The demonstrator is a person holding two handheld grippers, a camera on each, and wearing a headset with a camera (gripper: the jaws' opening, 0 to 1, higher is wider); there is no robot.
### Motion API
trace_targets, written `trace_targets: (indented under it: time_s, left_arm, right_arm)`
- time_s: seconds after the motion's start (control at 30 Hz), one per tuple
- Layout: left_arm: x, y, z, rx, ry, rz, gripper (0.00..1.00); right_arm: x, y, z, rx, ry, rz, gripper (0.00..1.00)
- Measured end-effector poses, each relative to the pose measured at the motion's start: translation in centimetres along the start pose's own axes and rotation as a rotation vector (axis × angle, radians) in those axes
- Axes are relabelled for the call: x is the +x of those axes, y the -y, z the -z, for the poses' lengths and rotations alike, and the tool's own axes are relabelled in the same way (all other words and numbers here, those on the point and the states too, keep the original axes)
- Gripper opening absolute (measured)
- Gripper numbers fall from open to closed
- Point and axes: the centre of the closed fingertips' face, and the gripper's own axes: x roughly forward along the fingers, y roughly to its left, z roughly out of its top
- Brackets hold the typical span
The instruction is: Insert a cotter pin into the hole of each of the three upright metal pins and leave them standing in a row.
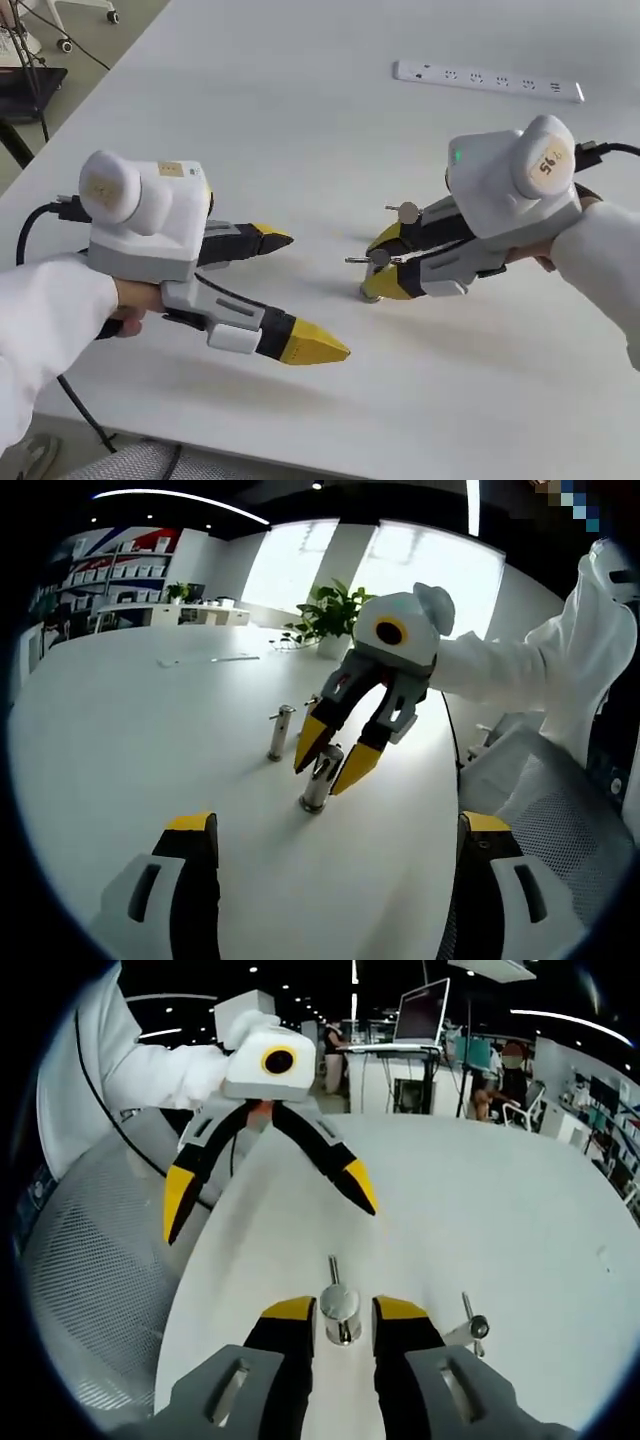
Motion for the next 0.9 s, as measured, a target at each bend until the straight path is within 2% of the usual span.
trace_targets:
  time_s: [0.07, 0.23, 0.47, 0.57, 0.73, 0.9]
  left_arm:
    - [0.0, 0.0, 0.0, -0.001, -0.001, -0.001, 0.99]
    - [0.1, 0.0, 0.0, 0.005, 0.004, 0.001, 0.99]
    - [0.2, 0.0, -0.3, 0.002, 0.009, -0.008, 0.99]
    - [0.2, 0.1, -0.4, 0.004, 0.007, -0.007, 0.99]
    - [0.3, 0.2, -0.2, 0.019, -0.008, -0.013, 0.99]
    - [0.3, -0.1, -0.2, 0.004, -0.011, -0.024, 0.97]
  right_arm:
    - [0.0, 0.0, 0.2, 0.0, -0.001, -0.014, 0.1]
    - [0.0, 0.2, 0.2, 0.021, 0.001, -0.018, 0.1]
    - [-0.5, 0.3, 0.5, 0.019, -0.008, 0.027, 0.09]
    - [-1.5, 0.0, 0.8, 0.016, 0.011, 0.042, 0.08]
    - [-4.6, -0.5, 1.2, 0.014, 0.04, 0.055, 0.08]
    - [-7.3, -0.5, 3.1, 0.008, 0.001, 0.07, 0.08]
